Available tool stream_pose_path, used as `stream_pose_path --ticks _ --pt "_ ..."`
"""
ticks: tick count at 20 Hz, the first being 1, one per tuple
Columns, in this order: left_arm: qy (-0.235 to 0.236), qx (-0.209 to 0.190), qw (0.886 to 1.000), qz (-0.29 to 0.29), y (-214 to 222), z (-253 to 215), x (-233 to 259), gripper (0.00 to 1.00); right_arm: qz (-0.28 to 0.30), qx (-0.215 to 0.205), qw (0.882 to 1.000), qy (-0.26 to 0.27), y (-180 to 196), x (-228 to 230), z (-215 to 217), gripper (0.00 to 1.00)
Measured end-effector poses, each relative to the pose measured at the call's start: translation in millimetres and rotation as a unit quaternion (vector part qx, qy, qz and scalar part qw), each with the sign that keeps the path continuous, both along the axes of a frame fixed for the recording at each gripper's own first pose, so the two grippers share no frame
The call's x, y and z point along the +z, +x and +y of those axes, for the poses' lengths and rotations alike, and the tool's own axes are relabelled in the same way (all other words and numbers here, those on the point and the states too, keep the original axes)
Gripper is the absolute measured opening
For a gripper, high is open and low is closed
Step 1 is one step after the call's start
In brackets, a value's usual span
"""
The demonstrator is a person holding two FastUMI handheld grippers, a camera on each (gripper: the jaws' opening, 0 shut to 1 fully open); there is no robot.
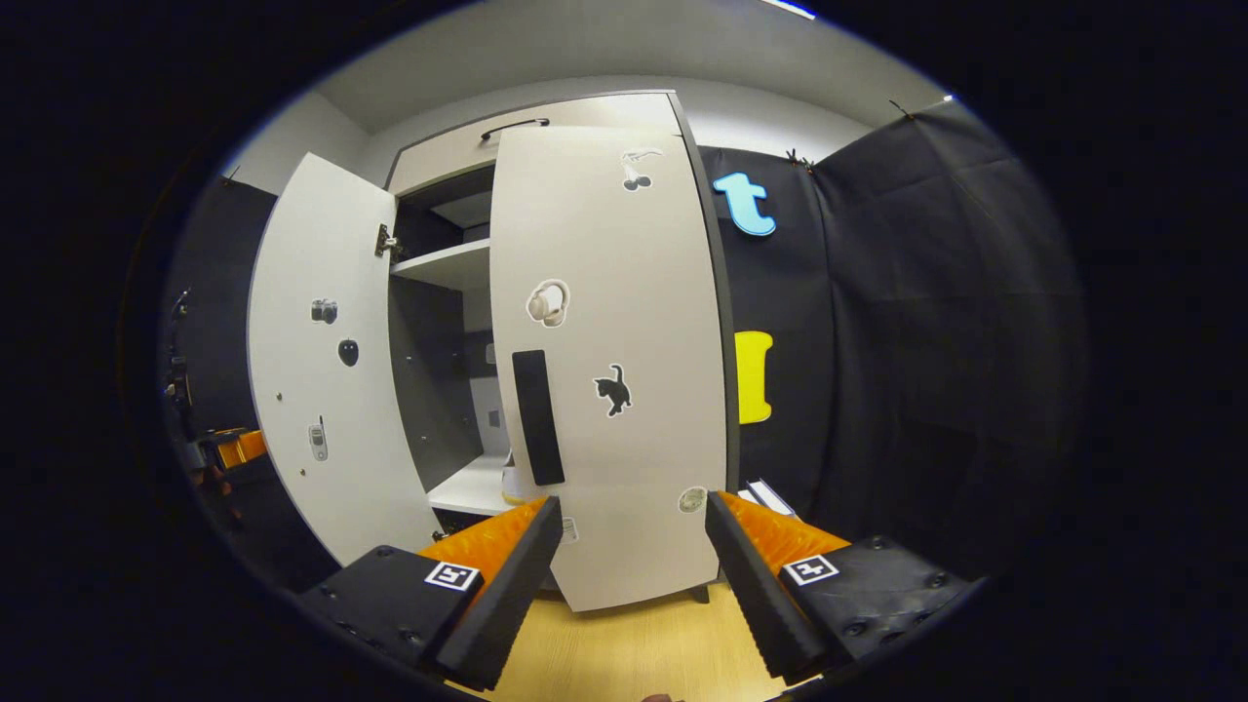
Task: Grab one shoe with the right hand and put it into the shoe cabinet, grab the other shoe with the left hand and put it into the shoe cabinet; then close the right door with the right hand and the left door with the left hand.
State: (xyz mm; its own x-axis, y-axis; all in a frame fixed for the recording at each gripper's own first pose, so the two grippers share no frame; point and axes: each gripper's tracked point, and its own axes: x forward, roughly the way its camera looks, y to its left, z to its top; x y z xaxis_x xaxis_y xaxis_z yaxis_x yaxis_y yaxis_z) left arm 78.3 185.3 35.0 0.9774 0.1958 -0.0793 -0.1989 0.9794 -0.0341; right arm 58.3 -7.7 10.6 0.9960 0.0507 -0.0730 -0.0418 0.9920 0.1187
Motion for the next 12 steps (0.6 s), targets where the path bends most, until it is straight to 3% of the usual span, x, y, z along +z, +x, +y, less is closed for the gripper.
stream_pose_path --ticks 5,12 --pt "-0.008 -0.018 1.000 -0.002 0 -23 0 0.92 -0.010 0.005 1.000 -0.009 -2 9 2 0.97" --pt "-0.018 -0.079 0.997 0.001 10 -87 2 0.92 -0.023 0.004 1.000 -0.014 -15 23 -4 0.97"
